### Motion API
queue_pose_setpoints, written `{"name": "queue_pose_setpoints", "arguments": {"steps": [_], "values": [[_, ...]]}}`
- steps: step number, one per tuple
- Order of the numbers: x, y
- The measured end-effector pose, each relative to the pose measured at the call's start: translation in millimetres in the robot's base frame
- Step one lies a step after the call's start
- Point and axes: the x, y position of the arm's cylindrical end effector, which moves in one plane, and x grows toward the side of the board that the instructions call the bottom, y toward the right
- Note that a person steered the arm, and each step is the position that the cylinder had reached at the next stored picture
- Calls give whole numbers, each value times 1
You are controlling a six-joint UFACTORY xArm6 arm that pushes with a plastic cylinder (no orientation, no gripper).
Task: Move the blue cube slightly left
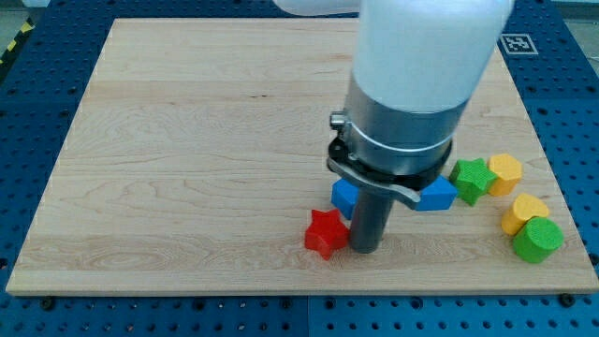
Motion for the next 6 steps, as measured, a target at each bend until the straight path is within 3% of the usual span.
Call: {"name": "queue_pose_setpoints", "arguments": {"steps": [2, 3, 5, 6], "values": [[2, 3], [5, 48], [-40, 39], [-43, 37]]}}
